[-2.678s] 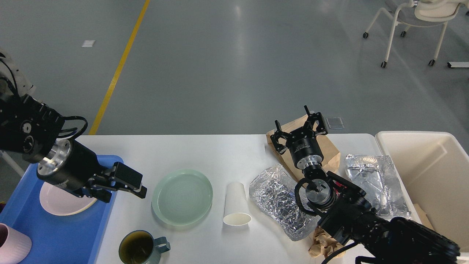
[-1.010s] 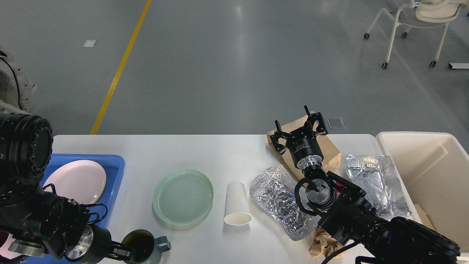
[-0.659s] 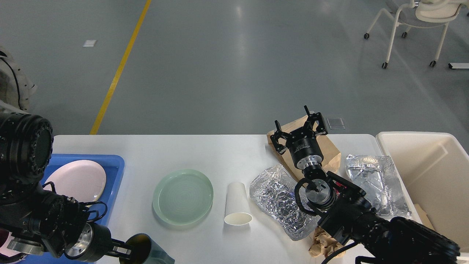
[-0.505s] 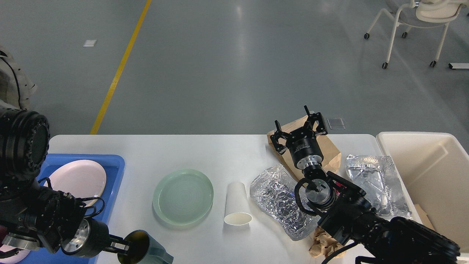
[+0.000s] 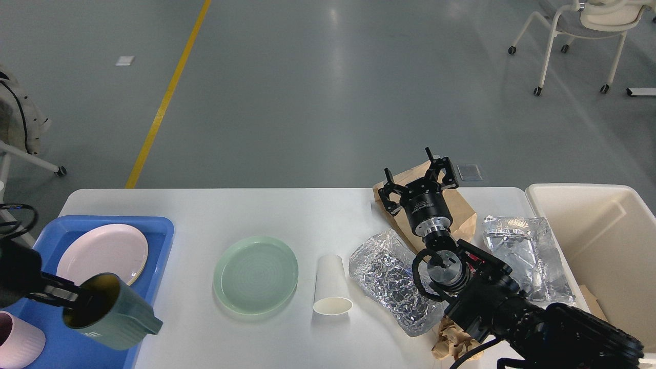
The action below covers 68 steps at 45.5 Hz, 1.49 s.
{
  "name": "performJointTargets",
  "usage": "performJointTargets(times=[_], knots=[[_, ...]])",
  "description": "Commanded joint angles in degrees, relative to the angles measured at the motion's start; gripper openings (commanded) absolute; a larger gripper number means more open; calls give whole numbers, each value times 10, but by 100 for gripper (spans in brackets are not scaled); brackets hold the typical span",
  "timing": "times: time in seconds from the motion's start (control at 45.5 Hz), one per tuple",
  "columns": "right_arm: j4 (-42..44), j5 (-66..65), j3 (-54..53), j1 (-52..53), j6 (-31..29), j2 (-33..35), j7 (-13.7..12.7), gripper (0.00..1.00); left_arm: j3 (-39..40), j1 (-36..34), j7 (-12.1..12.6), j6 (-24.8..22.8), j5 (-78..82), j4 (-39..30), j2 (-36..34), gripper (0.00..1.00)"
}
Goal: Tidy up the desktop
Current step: 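Lift the mug and set it on the blue tray corner, then release the mug and move the left gripper toward the green plate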
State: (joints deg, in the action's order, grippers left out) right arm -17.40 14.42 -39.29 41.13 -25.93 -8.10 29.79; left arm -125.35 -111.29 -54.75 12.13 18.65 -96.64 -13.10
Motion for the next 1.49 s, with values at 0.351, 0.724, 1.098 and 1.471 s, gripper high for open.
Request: performJointTargets(times=[0.351, 0.724, 1.098, 1.471], knots=[[0, 0, 0, 0, 0, 0, 0, 100, 36, 93, 60, -58, 14, 186, -211, 0], [0, 0, 0, 0, 0, 0, 0, 100, 257, 205, 182, -144, 89, 282, -320, 0], [0, 0, 0, 0, 0, -1, 0, 100, 402, 360, 223, -138, 111, 340, -325, 1], [-1, 0, 0, 1, 0, 0, 0, 100, 432, 385, 218, -141, 115, 354, -330, 66]])
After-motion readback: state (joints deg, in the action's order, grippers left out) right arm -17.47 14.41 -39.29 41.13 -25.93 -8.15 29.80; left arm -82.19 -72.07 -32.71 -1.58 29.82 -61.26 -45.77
